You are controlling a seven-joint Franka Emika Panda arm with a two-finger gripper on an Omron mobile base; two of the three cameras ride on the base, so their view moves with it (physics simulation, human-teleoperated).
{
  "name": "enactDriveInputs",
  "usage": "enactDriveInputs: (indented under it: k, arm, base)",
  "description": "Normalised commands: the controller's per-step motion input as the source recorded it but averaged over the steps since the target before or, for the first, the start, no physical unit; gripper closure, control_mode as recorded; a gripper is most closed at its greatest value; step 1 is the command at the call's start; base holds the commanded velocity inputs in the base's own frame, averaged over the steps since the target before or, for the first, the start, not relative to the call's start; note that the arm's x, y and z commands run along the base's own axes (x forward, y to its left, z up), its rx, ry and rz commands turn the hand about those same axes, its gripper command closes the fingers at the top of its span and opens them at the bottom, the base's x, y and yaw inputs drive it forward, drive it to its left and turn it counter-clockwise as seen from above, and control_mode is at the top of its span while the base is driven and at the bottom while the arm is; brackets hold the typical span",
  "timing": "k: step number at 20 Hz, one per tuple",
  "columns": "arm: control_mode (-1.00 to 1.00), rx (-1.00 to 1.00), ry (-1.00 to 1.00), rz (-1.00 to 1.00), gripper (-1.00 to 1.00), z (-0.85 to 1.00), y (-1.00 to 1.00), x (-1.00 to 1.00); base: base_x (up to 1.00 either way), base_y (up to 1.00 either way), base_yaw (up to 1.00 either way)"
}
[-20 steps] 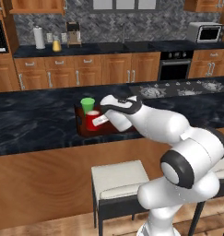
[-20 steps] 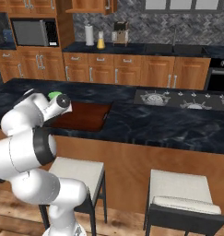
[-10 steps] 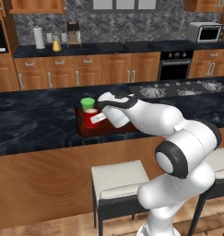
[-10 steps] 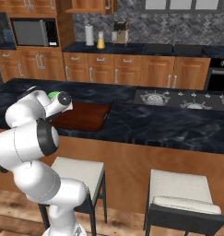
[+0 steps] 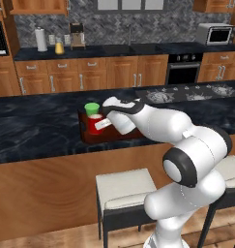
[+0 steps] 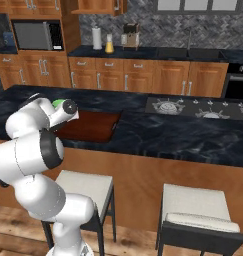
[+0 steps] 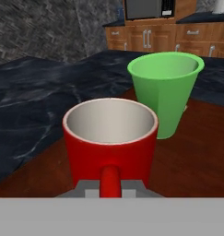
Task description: There is a tray on the dining counter. Grab the cup, mug, and pitcher and place them on the tray. The pitcher may be placed next to the tray if it cannot fit the tray.
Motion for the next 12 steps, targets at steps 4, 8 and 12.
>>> enactDriveInputs:
  k: [4, 8, 12]
  arm:
    - [-1.00, 0.00, 0.00, 0.00, -1.00, 0.00, 0.00, 0.00]
    - [-1.00, 0.00, 0.00, 0.00, -1.00, 0.00, 0.00, 0.00]
    - [-1.00, 0.00, 0.00, 0.00, -1.00, 0.00, 0.00, 0.00]
  base:
    - [0.00, 0.00, 0.00]
    - [0.00, 0.00, 0.00]
    - [0.00, 0.00, 0.00]
